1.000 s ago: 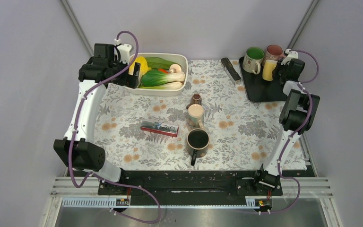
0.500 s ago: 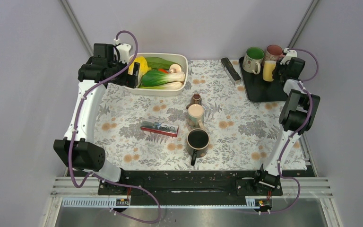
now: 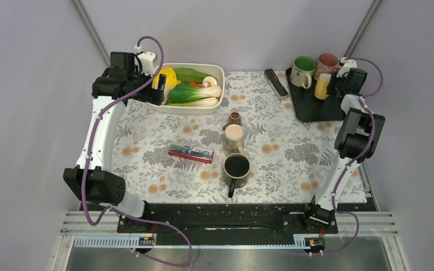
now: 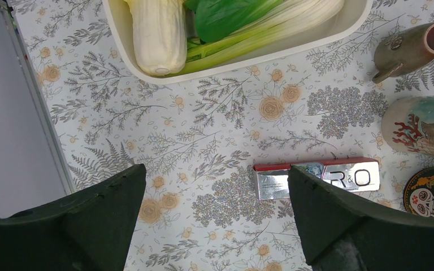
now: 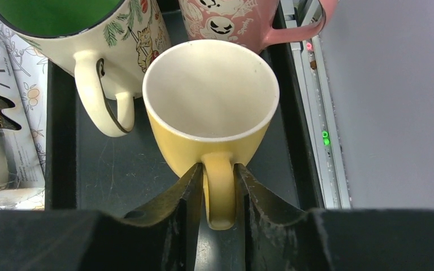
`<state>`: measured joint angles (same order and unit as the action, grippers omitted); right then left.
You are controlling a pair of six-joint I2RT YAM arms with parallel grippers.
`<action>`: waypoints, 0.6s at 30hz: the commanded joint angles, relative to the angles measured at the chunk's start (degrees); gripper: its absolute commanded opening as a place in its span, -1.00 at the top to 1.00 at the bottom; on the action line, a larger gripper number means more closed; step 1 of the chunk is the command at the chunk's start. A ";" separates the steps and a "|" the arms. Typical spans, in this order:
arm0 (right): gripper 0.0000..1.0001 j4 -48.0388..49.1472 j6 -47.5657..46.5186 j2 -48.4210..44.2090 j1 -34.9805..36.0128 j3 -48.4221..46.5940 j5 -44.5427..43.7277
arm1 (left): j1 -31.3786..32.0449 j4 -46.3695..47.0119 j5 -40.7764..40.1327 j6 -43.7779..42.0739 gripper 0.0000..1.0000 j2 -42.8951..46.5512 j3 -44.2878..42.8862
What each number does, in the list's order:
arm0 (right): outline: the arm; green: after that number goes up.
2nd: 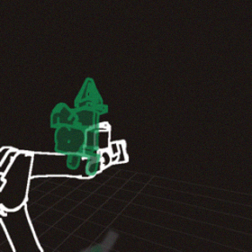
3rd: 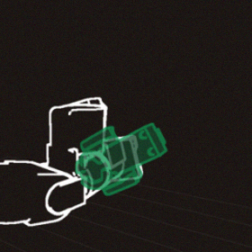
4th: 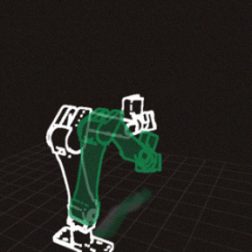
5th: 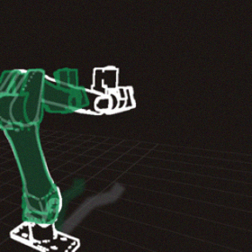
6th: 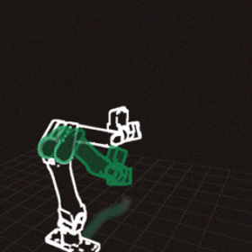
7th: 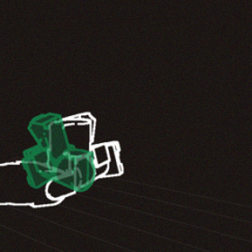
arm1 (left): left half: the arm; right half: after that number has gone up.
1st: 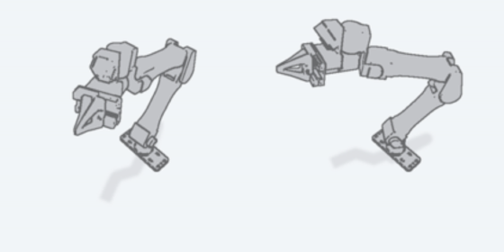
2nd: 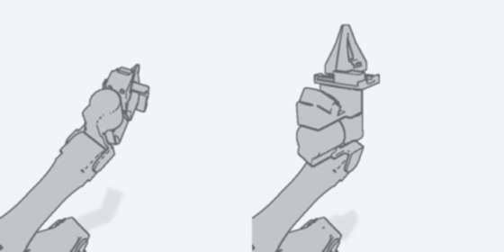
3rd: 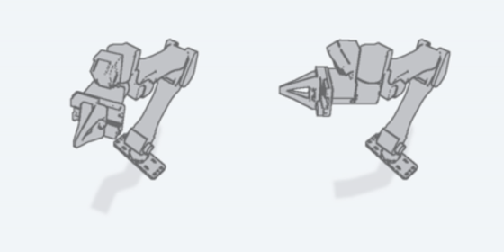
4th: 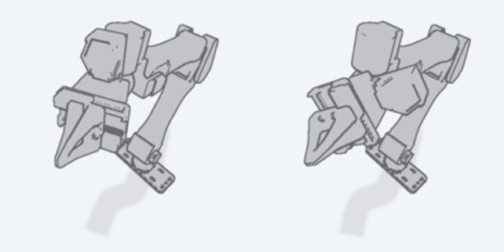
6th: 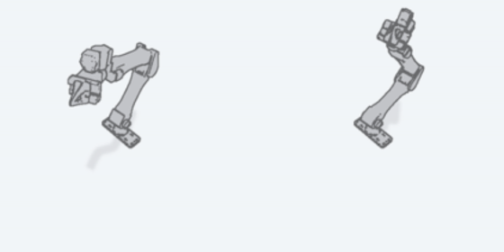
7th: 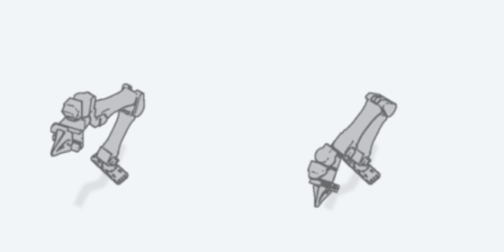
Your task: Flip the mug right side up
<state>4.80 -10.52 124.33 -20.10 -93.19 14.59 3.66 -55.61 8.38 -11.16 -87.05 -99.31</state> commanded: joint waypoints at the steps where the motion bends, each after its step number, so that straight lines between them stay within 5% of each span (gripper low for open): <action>1: 0.28 -1.09 -0.97 -4.25 -0.73 0.28 0.16 | -0.41 1.83 0.14 -0.44 -0.98 2.58 -1.94; 18: 0.09 -14.48 -7.32 -2.04 -1.04 -5.05 -0.45 | -0.76 1.72 0.09 -0.62 -0.98 3.55 -2.24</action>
<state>-4.51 -15.16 122.87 -21.06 -92.88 15.07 3.31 -55.64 8.38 -11.57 -85.73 -99.31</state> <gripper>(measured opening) 0.452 0.988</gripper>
